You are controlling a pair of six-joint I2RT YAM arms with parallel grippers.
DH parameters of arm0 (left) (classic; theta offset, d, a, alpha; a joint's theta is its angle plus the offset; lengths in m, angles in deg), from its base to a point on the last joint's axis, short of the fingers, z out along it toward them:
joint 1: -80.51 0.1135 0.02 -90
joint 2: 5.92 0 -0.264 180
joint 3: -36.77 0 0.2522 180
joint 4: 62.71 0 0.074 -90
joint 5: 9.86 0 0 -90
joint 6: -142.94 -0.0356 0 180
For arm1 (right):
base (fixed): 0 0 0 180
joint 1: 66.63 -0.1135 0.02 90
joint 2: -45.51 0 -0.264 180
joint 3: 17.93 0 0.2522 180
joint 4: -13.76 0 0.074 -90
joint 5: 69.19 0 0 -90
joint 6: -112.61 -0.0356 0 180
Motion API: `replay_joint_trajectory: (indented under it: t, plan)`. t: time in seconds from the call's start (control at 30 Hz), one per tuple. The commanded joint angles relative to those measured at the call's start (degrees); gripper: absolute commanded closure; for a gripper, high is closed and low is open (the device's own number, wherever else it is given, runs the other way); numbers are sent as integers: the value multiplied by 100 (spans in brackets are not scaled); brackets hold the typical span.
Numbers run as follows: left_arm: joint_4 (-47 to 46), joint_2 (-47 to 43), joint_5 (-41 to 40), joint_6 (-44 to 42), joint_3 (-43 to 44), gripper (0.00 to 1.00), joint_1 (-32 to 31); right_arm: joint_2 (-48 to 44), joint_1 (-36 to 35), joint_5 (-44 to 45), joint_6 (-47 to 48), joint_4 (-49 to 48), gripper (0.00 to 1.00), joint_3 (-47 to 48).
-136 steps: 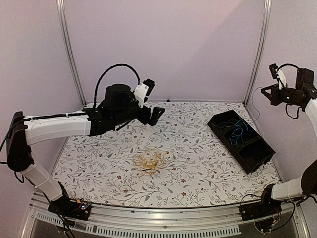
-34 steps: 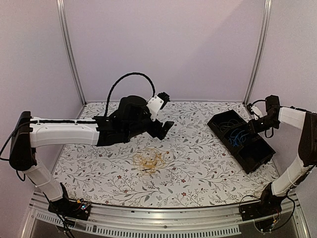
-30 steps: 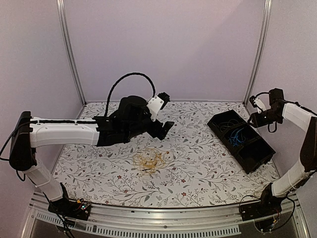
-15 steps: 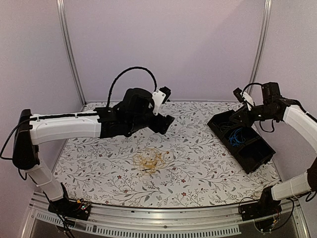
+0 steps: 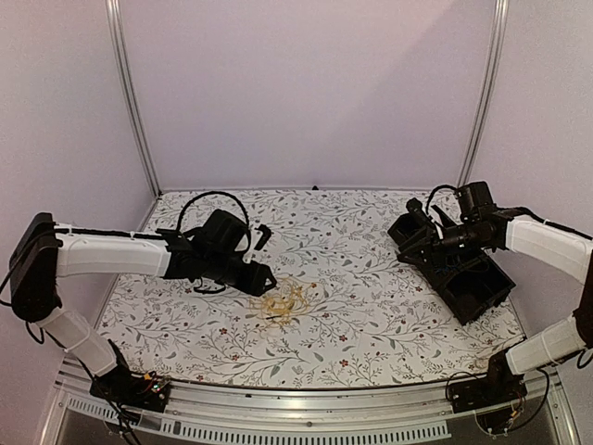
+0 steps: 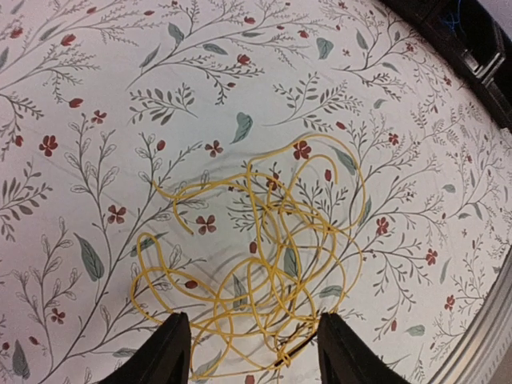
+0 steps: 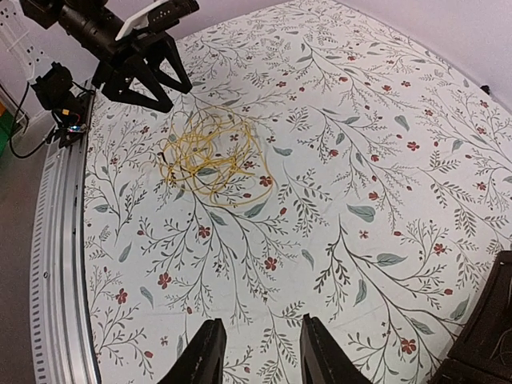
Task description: Untangle the cables
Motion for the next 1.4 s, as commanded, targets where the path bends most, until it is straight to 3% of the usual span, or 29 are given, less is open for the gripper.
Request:
replay_joint_trajectory:
  t: [0.0,0.3,0.53,0.83,0.97,1.2,1.37]
  plan:
    - [-322,-36,120,76,-24,46,-41,-56,-15,-62,174,-187,64,-23]
    - [364,1383,-163,-276,1191,55,-43,28,-17,263,394,-118,64,-35]
    - [422,1874,-147,-280,1442,56,-25,69,-15,319,446,-92,65,-19]
    - [415,2035,-58,-293,1603,84,11,90,-13,349,473,-72,66,-9]
    - [455,1957,-34,-342,1699,100,20,66,-16,392,491,-65,66,-9]
    - [173,697,343,-829,1621,100,-129,-262,-83,-131,222,-126,66,195]
    - [-60,-285,274,-959,1362,100,-253,-109,-858,257,101,309,64,919]
